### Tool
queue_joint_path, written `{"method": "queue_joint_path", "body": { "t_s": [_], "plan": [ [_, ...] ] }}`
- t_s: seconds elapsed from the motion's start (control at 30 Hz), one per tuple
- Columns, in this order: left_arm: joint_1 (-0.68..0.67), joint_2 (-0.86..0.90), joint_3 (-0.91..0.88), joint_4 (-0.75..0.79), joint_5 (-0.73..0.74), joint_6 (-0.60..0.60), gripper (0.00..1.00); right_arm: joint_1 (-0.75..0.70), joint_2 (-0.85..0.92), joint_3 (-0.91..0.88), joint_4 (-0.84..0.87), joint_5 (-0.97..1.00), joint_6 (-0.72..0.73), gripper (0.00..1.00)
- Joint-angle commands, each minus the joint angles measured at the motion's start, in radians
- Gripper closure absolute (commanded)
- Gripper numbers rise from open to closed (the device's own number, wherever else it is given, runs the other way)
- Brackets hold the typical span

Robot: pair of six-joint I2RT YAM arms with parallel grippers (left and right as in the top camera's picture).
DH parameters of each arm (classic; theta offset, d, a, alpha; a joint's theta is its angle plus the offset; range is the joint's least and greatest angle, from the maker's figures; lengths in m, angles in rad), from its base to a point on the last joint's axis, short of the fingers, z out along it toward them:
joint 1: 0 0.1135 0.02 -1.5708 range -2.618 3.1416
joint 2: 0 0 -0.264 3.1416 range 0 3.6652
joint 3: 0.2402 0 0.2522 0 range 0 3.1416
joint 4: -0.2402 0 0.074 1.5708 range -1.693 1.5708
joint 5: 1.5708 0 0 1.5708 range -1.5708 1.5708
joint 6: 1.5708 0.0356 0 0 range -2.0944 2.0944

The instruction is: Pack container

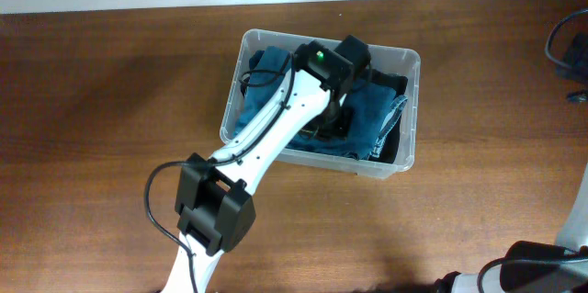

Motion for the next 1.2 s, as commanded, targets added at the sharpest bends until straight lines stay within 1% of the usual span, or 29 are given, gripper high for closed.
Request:
{"method": "queue_joint_path", "body": {
  "t_s": [0.0, 0.37, 0.53, 1.17],
  "plan": [
    [-0.033, -0.039, 0.018, -0.002, 0.015, -0.01, 0.99, -0.002, 0.0, 0.005, 0.003, 0.012, 0.014, 0.02],
    [-0.093, -0.037, 0.018, -0.017, 0.016, -0.01, 0.99, -0.002, 0.0, 0.005, 0.003, 0.012, 0.014, 0.01],
    [-0.104, -0.037, 0.018, -0.015, 0.076, -0.01, 0.99, -0.002, 0.0, 0.005, 0.003, 0.012, 0.014, 0.02],
    [-0.121, -0.037, 0.013, 0.061, 0.074, -0.01, 0.99, -0.002, 0.0, 0.005, 0.003, 0.012, 0.014, 0.01]
  ]
}}
